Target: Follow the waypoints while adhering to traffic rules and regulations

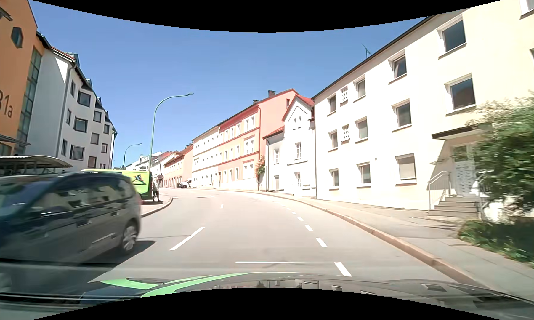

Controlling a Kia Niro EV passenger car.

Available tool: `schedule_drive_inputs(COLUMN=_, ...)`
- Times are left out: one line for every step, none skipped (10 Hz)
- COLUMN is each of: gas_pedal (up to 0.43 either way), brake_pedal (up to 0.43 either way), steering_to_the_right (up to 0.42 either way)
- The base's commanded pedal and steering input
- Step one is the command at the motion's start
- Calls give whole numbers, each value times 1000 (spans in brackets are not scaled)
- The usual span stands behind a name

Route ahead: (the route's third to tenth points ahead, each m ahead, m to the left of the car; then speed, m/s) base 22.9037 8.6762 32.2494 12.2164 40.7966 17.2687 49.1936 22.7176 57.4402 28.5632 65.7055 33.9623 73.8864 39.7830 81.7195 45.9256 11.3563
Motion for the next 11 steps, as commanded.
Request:
schedule_drive_inputs(gas_pedal=197, brake_pedal=0, steering_to_the_right=3)
schedule_drive_inputs(gas_pedal=197, brake_pedal=0, steering_to_the_right=-3)
schedule_drive_inputs(gas_pedal=197, brake_pedal=0, steering_to_the_right=-16)
schedule_drive_inputs(gas_pedal=197, brake_pedal=0, steering_to_the_right=-31)
schedule_drive_inputs(gas_pedal=197, brake_pedal=0, steering_to_the_right=-44)
schedule_drive_inputs(gas_pedal=197, brake_pedal=0, steering_to_the_right=-56)
schedule_drive_inputs(gas_pedal=197, brake_pedal=0, steering_to_the_right=-61)
schedule_drive_inputs(gas_pedal=197, brake_pedal=0, steering_to_the_right=-64)
schedule_drive_inputs(gas_pedal=197, brake_pedal=0, steering_to_the_right=-67)
schedule_drive_inputs(gas_pedal=197, brake_pedal=0, steering_to_the_right=-71)
schedule_drive_inputs(gas_pedal=197, brake_pedal=0, steering_to_the_right=-71)
